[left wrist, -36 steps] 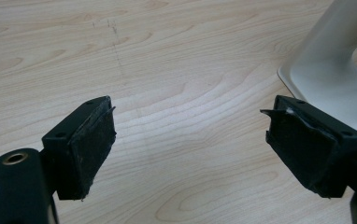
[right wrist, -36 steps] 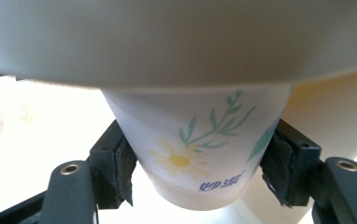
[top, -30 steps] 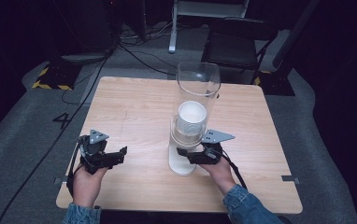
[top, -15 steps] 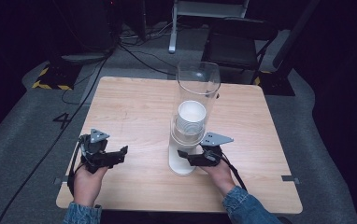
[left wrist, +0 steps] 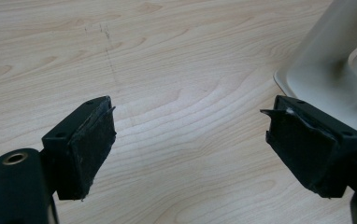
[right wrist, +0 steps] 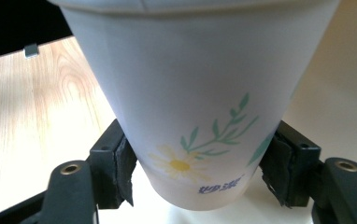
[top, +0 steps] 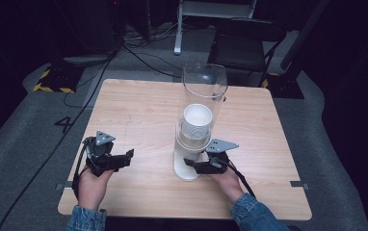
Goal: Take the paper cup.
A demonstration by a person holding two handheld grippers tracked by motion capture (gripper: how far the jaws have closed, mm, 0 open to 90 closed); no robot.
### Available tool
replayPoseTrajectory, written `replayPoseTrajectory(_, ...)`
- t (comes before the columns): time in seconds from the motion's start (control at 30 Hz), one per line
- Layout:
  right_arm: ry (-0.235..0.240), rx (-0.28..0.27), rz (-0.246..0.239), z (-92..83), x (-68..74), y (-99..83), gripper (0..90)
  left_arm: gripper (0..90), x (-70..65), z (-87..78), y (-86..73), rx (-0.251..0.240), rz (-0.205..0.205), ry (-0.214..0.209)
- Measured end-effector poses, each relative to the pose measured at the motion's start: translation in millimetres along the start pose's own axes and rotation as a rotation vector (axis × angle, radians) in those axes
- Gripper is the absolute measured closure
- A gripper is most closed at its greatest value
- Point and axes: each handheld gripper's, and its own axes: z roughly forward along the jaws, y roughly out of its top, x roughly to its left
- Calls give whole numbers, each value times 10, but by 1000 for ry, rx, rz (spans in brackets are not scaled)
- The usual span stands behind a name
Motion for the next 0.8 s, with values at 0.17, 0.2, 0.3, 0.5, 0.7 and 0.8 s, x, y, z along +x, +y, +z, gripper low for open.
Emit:
replayPoseTrajectory(0.17, -5, 42, -7, 29, 28, -49, 345, 156, -3, 18, 16, 0, -1, -7)
replayPoseTrajectory(0.2, -9, 50, -8, 30, 30, -56, 345, 156, -3, 18, 16, 0, -1, -7)
replayPoseTrajectory(0.3, -9, 64, -1, 32, 32, -87, 344, 156, 3, 29, 24, 0, -3, -7)
replayPoseTrajectory(0.5, -12, 97, 0, 36, 53, -153, 344, 156, 1, 61, 48, 6, 0, -16)
replayPoseTrajectory(0.7, -14, 117, 12, 36, 48, -192, 344, 156, -2, 94, 75, 10, 7, -21)
replayPoseTrajectory(0.8, -20, 138, 18, 39, 43, -210, 344, 156, -14, 116, 91, 12, 12, -26)
